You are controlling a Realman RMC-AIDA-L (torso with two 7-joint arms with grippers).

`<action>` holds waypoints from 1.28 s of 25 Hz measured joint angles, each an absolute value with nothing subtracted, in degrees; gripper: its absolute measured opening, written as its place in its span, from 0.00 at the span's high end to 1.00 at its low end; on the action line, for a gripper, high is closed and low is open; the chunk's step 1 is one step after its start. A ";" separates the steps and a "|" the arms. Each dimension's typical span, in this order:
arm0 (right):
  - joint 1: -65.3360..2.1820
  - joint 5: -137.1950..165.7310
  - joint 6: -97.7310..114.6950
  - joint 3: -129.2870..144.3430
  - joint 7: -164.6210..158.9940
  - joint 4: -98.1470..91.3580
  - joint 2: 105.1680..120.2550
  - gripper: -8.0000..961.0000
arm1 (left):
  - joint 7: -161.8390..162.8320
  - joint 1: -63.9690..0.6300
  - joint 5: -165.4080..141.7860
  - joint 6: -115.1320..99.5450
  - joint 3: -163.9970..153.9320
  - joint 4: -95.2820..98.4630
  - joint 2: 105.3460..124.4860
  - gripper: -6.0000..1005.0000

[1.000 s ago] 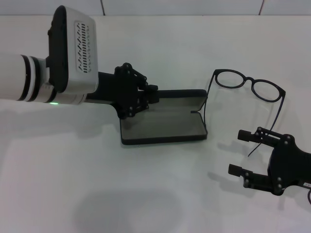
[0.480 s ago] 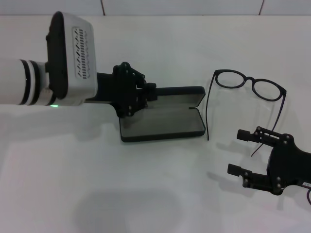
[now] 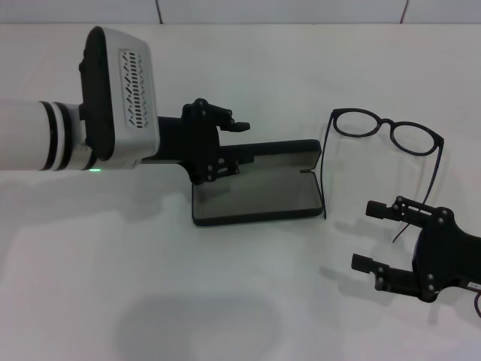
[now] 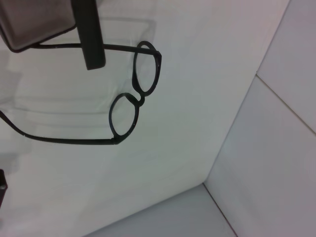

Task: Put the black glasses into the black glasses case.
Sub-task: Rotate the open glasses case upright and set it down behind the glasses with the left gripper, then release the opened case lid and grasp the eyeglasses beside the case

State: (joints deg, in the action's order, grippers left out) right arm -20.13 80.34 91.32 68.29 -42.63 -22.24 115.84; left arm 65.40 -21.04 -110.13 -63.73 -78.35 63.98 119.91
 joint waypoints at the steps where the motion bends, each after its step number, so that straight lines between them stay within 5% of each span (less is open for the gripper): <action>1: -20.13 80.35 91.32 68.29 -42.64 -22.24 115.84 0.22 | 65.35 -20.91 -110.13 -63.74 -78.37 63.98 119.91 0.67; 11: -20.11 80.13 91.32 68.23 -42.70 -22.24 115.84 0.22 | 69.17 -18.77 -110.27 -67.75 -78.63 67.62 119.71 0.39; 26: -20.13 80.00 91.22 67.85 -42.98 -22.49 115.66 0.22 | 97.19 -18.85 -104.85 -91.44 -51.51 64.18 119.05 0.38; 32: -20.18 79.98 91.47 67.81 -42.99 -22.71 115.64 0.22 | 97.85 -18.18 -105.10 -101.93 -40.70 52.67 115.71 0.37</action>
